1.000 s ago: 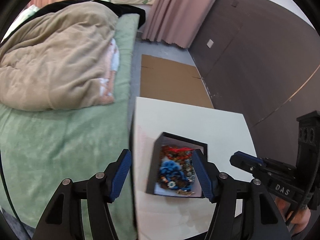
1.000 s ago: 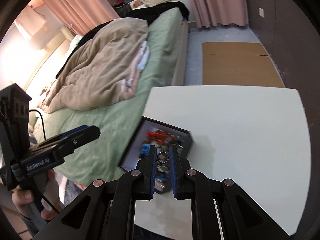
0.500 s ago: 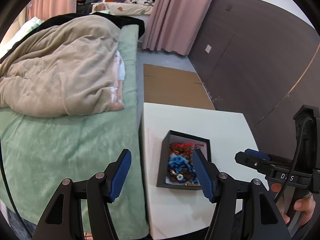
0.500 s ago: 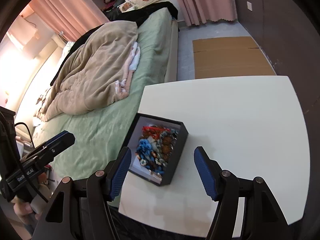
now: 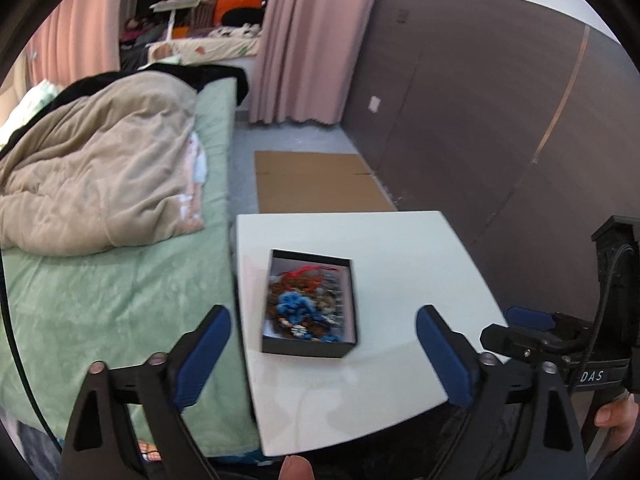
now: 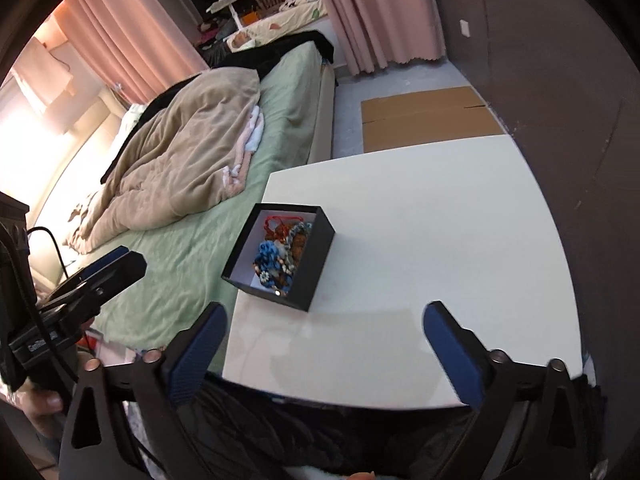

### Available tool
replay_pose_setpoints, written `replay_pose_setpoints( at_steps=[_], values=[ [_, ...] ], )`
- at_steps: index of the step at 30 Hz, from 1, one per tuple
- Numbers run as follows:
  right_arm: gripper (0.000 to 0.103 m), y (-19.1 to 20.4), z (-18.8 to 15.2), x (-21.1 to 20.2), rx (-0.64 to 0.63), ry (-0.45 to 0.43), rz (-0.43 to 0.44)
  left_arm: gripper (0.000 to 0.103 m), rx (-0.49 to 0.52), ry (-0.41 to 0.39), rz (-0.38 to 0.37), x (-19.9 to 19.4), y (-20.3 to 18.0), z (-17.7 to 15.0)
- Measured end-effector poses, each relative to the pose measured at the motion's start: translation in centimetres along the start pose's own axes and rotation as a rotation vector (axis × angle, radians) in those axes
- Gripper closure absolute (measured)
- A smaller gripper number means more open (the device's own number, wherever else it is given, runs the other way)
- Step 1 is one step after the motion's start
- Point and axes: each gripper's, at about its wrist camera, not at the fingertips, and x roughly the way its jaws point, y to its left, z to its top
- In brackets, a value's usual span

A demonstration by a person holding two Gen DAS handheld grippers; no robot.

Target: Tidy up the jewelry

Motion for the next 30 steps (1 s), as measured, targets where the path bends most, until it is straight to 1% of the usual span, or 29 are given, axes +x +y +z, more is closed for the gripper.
replay_pose_setpoints(
  at_steps=[1, 4, 8, 12, 14, 18, 22, 27, 30],
  values=[
    [0.0, -0.2, -0.4, -0.6, 0.003, -0.018, -0.005, 0.0, 0.001, -0.014, -0.014, -0.5, -0.4, -0.3],
    [0.0, -0.7, -1.5, -2.4, -0.001, -0.069, -0.019, 0.0, -0.003, -0.041, -0.06, -1.7, -1.5, -1.3],
    [0.0, -0.9, -3.3, -4.9, -0.03, -0.131, -0.024, 0.0, 0.011, -0.049, -0.081, -3.0, -2.8, -2.2],
    [0.0, -1.1, -4.9, -7.1, -0.048, -0.162, -0.04, 0.0, 0.049, -0.063, -0.071, -4.6, -4.3, -3.4],
    [0.0, -1.4, -5.8, -8.1, -0.047, -0.174, -0.055, 0.0, 0.058, -0.056, -0.069, -5.1, -4.8, -3.9],
    [0.0, -1.9, -7.6, -9.9, -0.064, -0.203, -0.091, 0.0, 0.094, -0.073, -0.083, -6.4, -6.0, -5.2],
    [0.0, -2.4, -9.0, -11.4, -0.057, -0.223, -0.1, 0.0, 0.138, -0.074, -0.08, -7.3, -7.3, -6.5],
    [0.0, -2.8, -10.5, -12.9, -0.015, -0.276, -0.136, 0.0, 0.14, -0.089, -0.072, -8.3, -7.9, -7.5],
    [0.0, -2.6, -10.9, -13.0, -0.018, -0.28, -0.131, 0.0, 0.132, -0.096, -0.058, -8.7, -8.2, -7.7]
  ],
)
